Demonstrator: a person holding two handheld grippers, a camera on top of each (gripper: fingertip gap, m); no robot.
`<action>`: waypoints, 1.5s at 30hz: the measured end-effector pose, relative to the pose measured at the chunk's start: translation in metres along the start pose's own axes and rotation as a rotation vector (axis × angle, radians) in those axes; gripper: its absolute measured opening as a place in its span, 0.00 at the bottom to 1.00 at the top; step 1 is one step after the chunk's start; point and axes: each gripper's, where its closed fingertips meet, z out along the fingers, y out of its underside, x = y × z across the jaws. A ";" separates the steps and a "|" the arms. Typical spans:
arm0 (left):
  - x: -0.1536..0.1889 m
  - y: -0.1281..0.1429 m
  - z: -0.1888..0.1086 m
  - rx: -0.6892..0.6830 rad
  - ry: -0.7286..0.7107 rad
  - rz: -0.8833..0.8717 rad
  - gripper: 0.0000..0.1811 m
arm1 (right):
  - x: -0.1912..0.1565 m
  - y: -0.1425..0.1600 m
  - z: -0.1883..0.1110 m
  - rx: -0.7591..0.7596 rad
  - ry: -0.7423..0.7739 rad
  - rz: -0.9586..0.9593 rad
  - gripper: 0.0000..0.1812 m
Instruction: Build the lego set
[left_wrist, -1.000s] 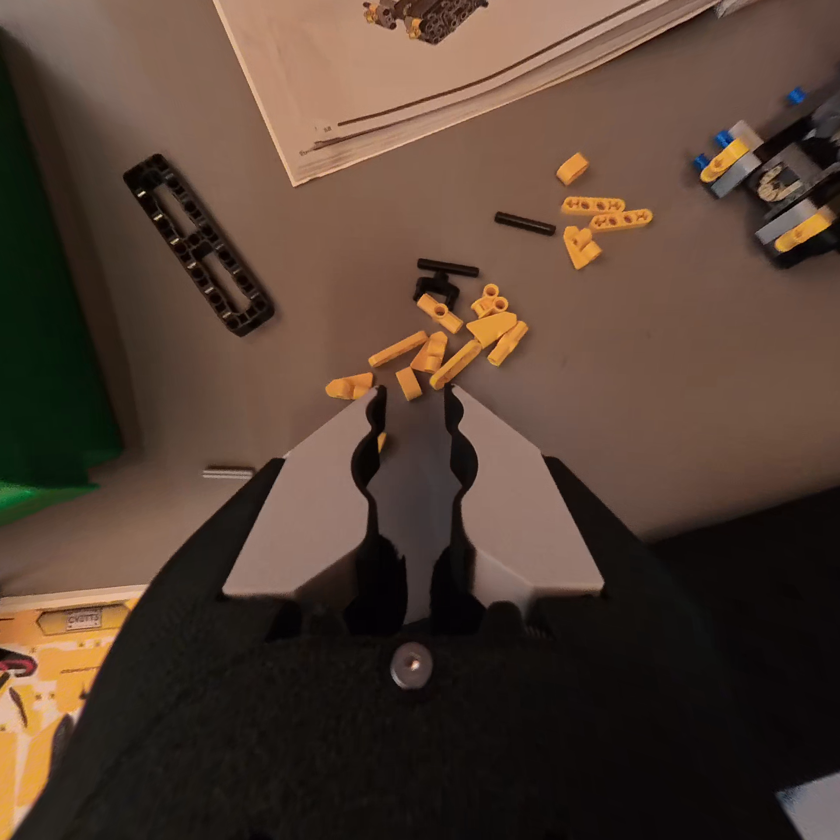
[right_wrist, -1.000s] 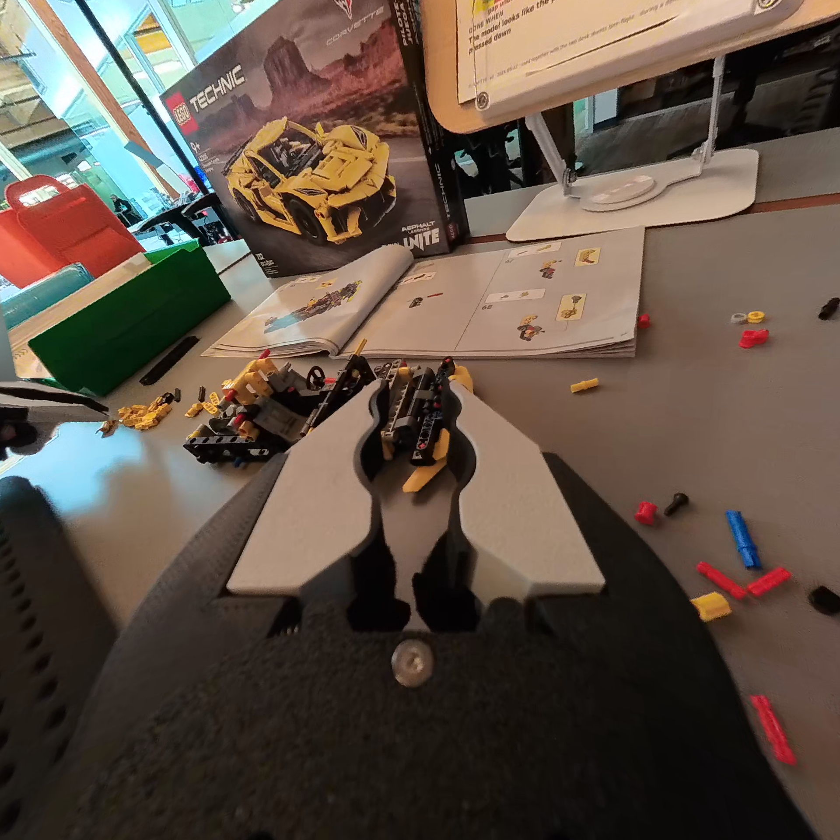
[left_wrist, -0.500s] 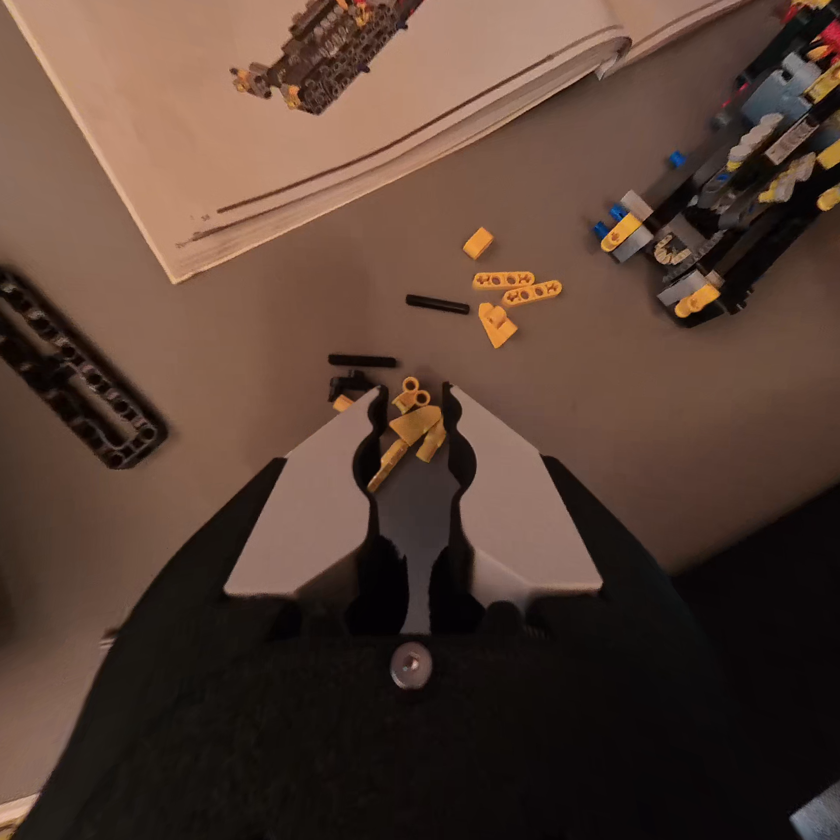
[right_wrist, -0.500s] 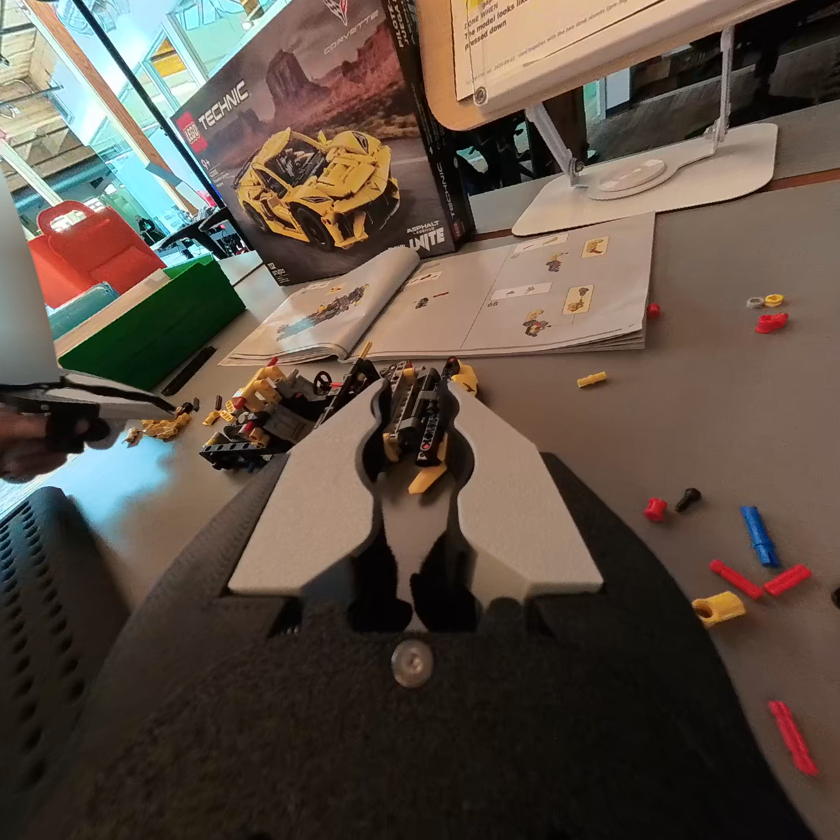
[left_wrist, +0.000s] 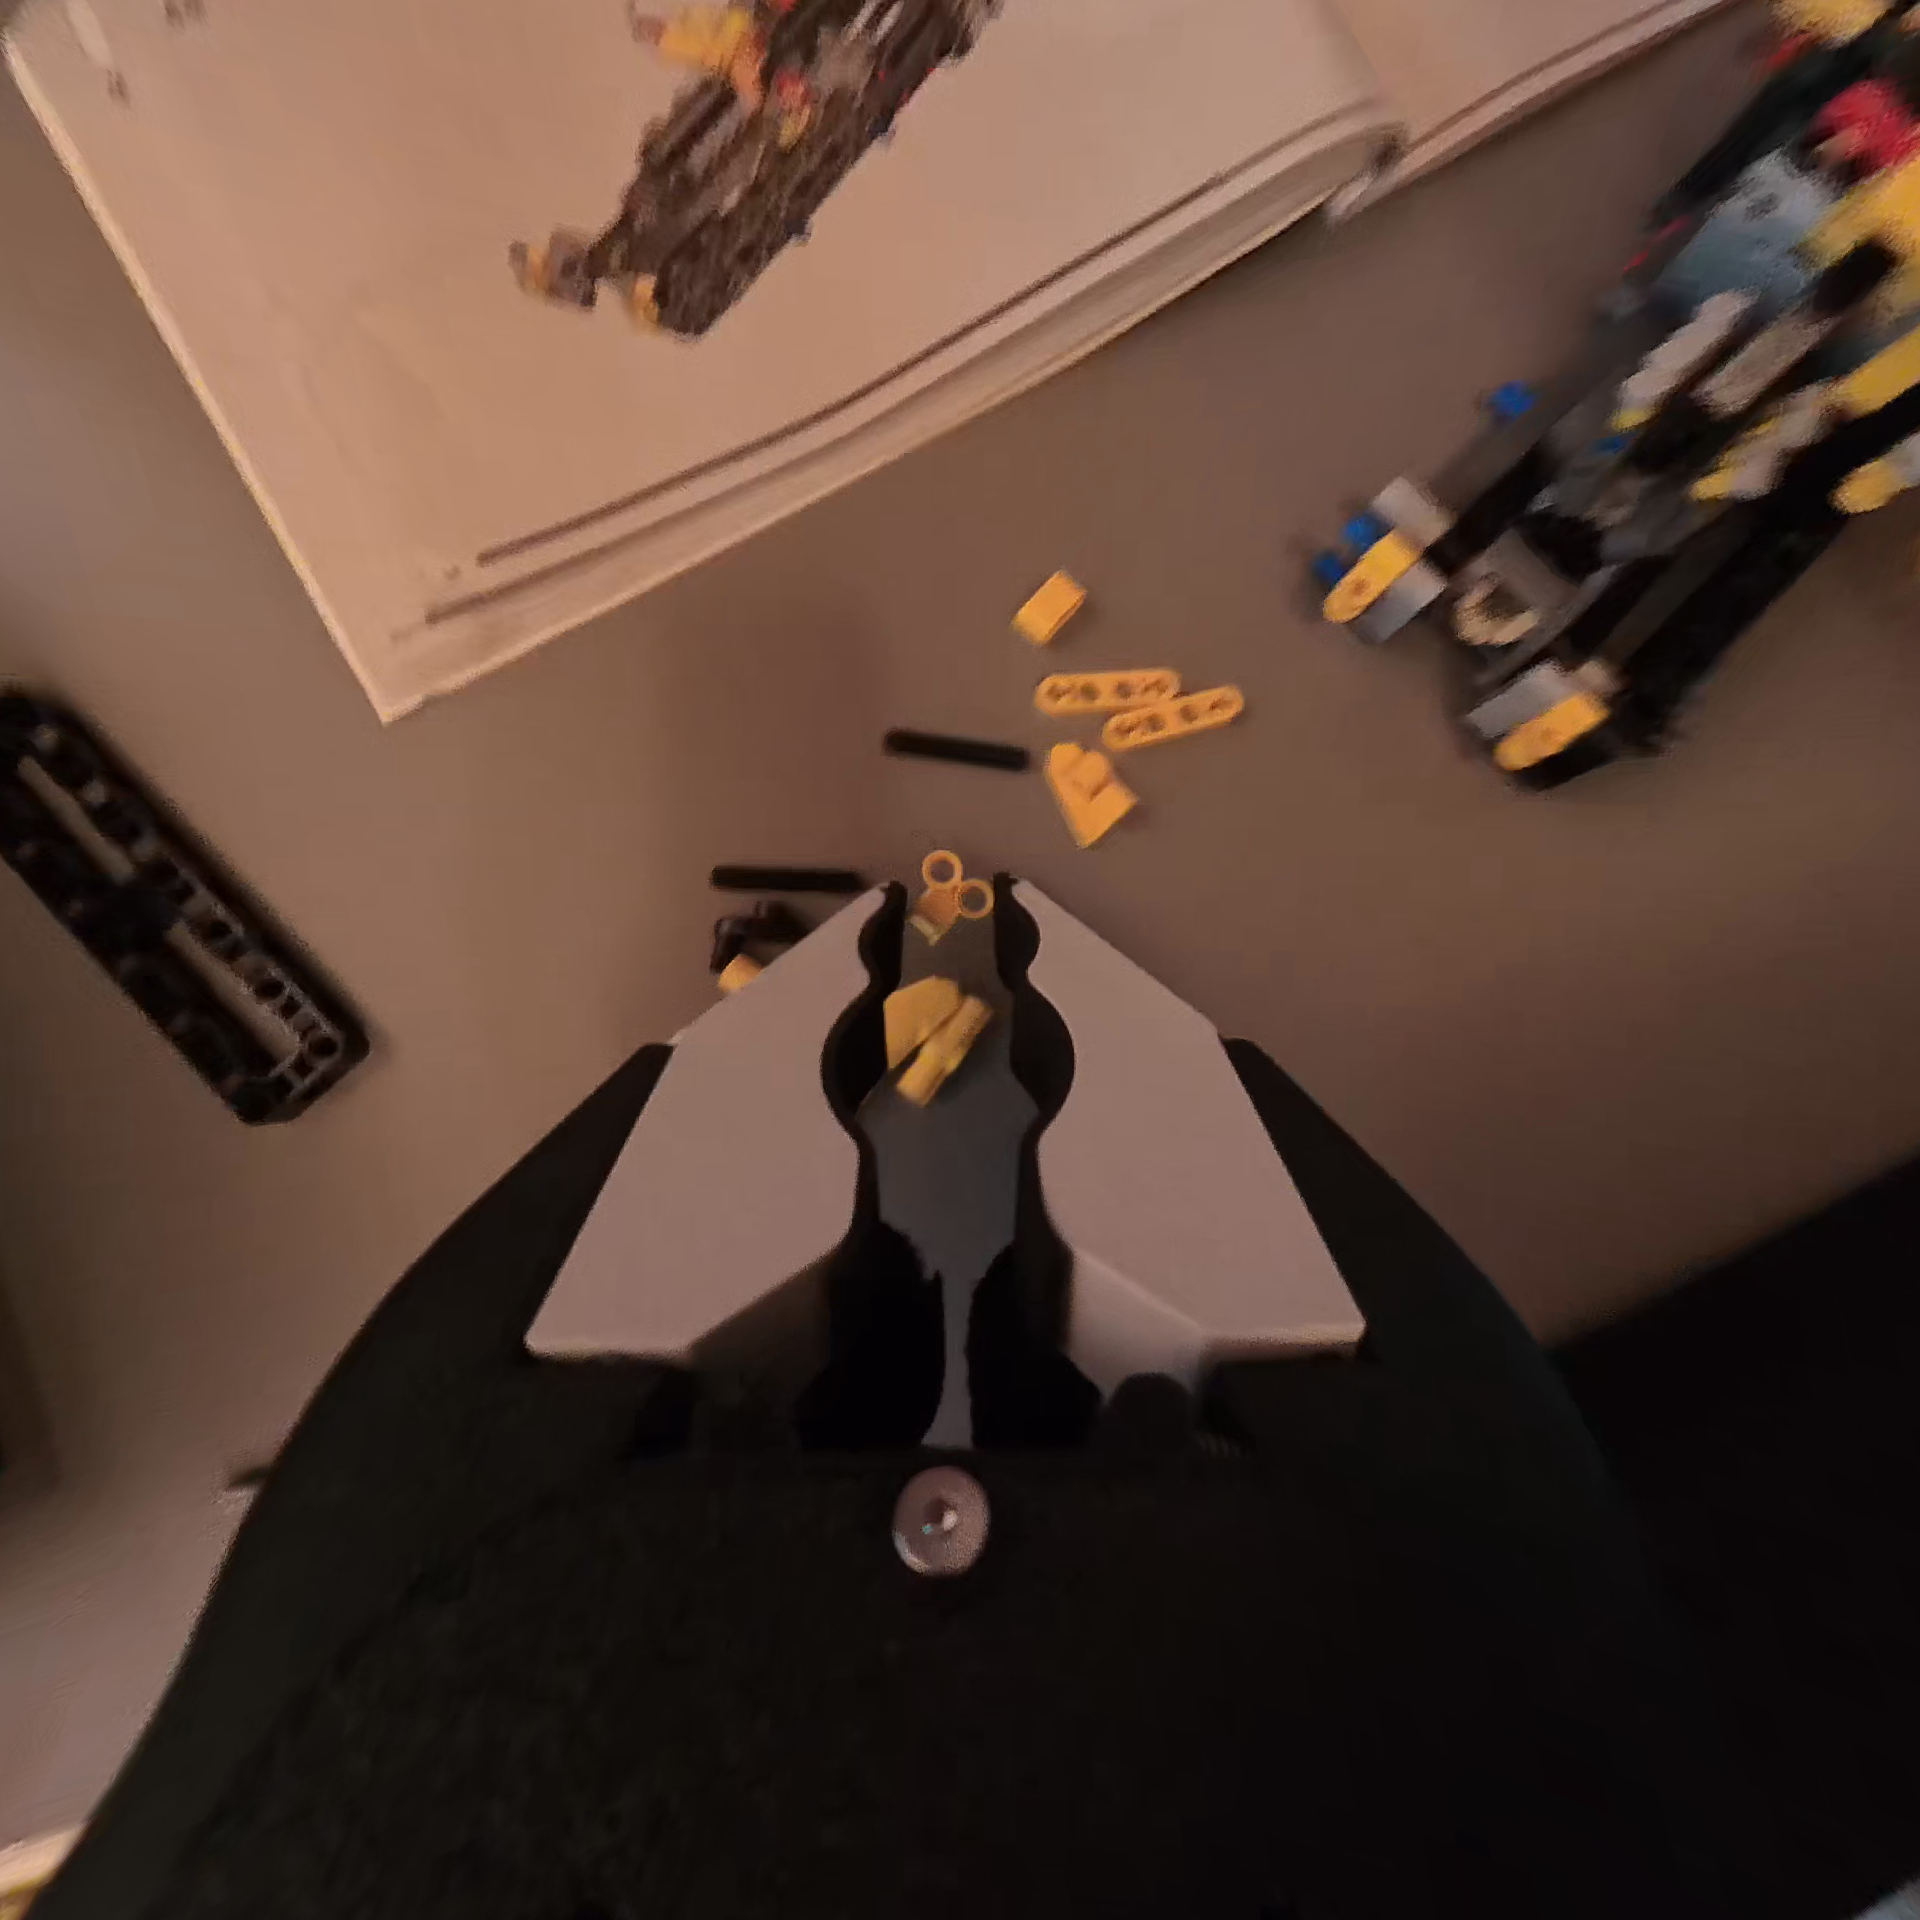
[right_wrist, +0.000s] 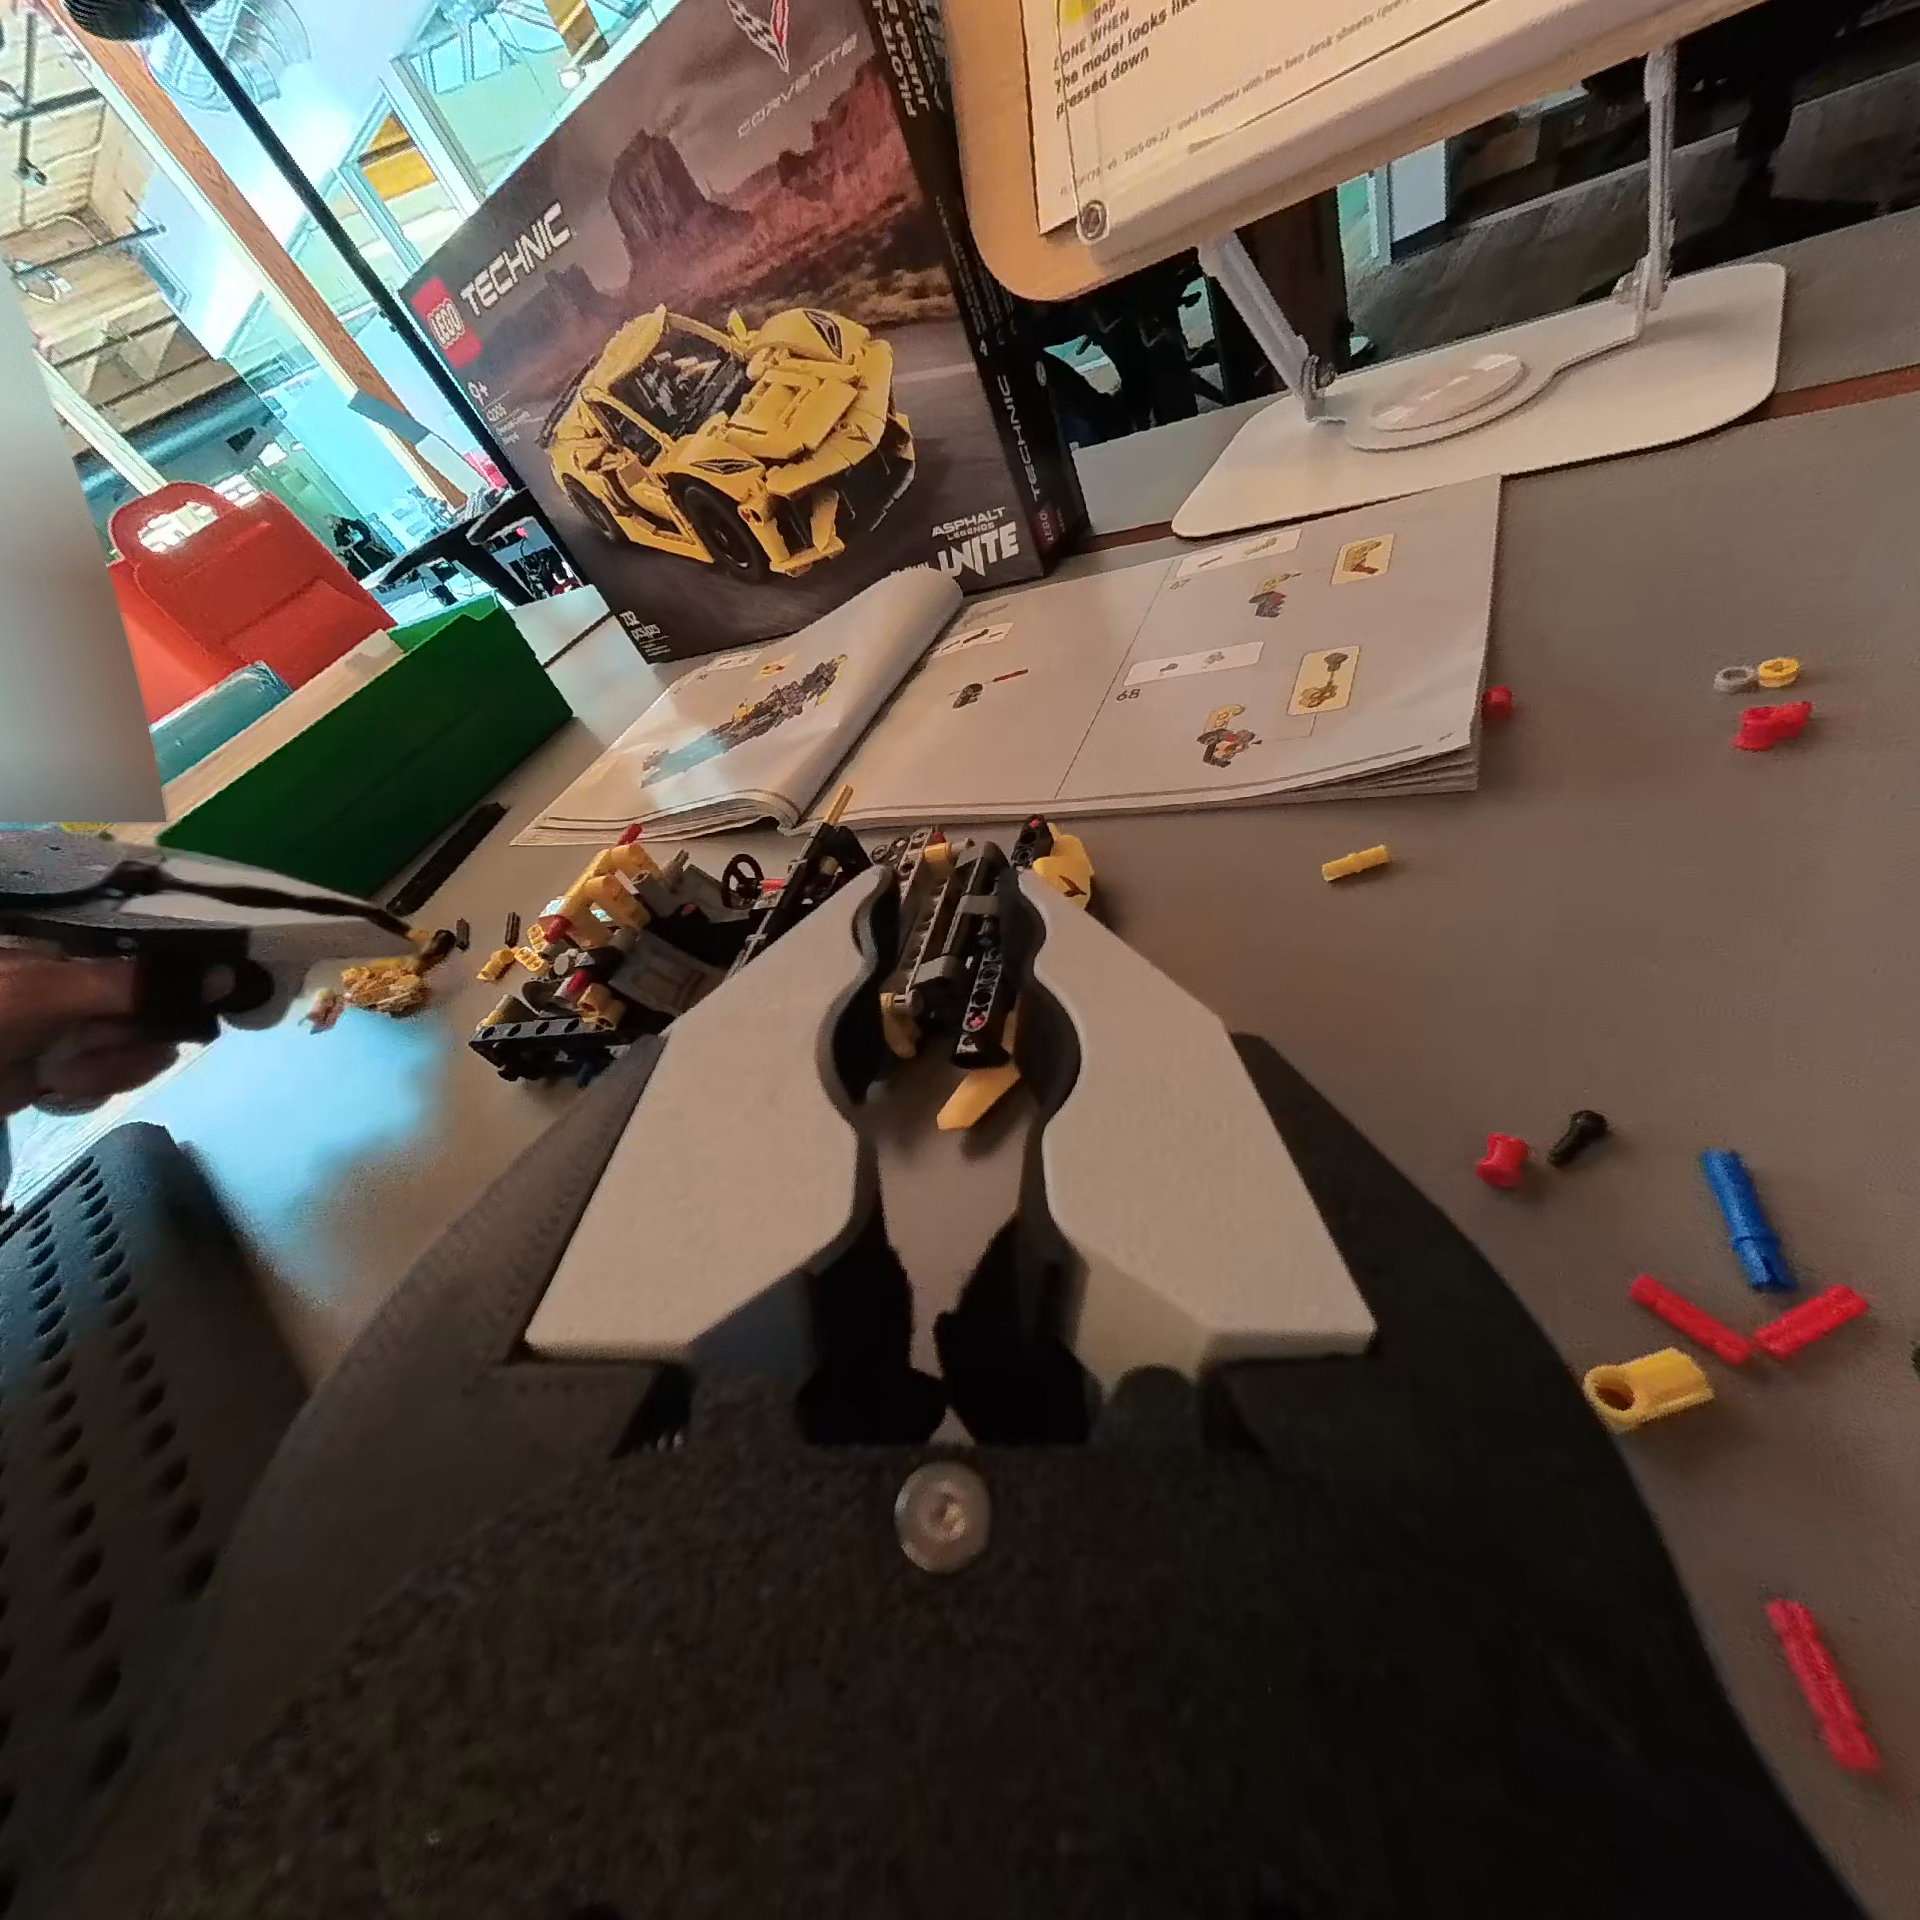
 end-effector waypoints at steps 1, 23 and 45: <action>0.013 -0.010 -0.005 0.044 0.044 0.028 0.09 | 0.000 0.000 0.000 0.000 0.000 -0.001 0.09; 0.240 -0.001 0.048 -0.074 0.500 0.452 0.10 | -0.003 0.006 -0.007 -0.018 0.000 0.020 0.09; 0.213 -0.126 -0.016 0.571 0.870 0.081 0.21 | 0.117 0.040 -0.119 -0.341 0.475 -0.246 0.13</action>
